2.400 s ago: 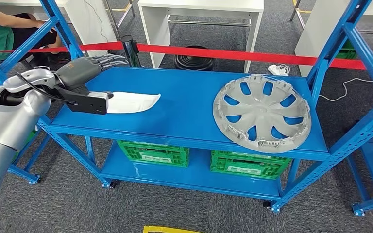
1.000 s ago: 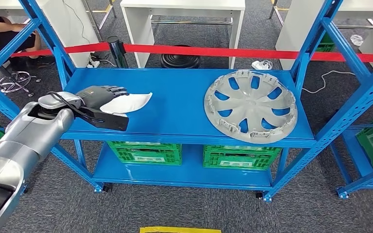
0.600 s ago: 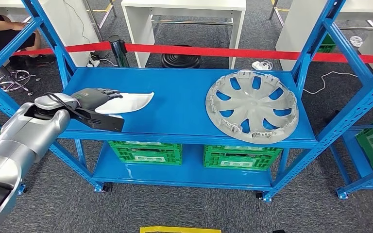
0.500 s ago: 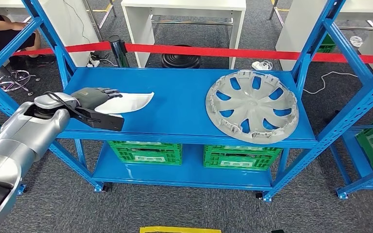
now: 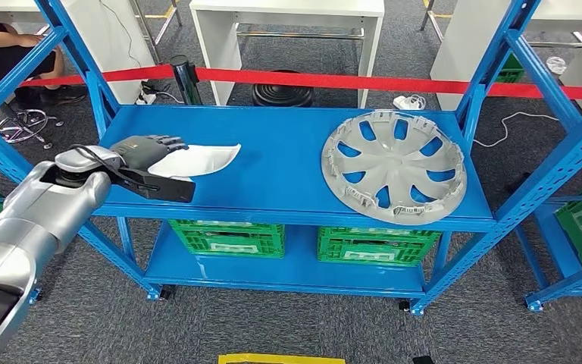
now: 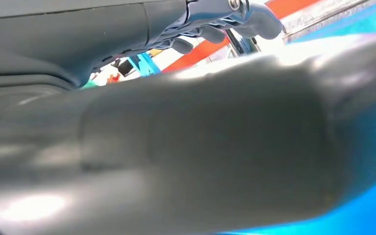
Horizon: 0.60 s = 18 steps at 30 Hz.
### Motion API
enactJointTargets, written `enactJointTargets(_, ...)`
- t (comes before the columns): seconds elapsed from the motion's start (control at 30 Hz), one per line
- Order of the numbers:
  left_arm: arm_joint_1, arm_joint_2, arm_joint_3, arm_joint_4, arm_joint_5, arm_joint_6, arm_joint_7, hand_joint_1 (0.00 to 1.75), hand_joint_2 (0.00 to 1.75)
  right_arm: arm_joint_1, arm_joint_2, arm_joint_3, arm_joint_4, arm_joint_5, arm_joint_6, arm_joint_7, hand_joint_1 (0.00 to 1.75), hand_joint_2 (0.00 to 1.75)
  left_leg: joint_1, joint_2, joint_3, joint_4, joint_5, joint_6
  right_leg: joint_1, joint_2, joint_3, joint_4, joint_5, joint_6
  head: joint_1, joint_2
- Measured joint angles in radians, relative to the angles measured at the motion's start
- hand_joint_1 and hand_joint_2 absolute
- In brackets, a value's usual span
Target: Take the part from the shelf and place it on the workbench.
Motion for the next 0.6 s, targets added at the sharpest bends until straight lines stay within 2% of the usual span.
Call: enactJointTargets(0.6,0.023,-0.082,-0.007,0.020,-0.070,0.002,0.029,0.00,0.00,-0.004,0.015,0.000,0.000,-0.012,-0.001,0.000,0.00,0.00,0.000,0.000,0.000,0.000,0.000,0.001,0.000,0.000,0.000,-0.001,0.000,0.000,0.000,0.000)
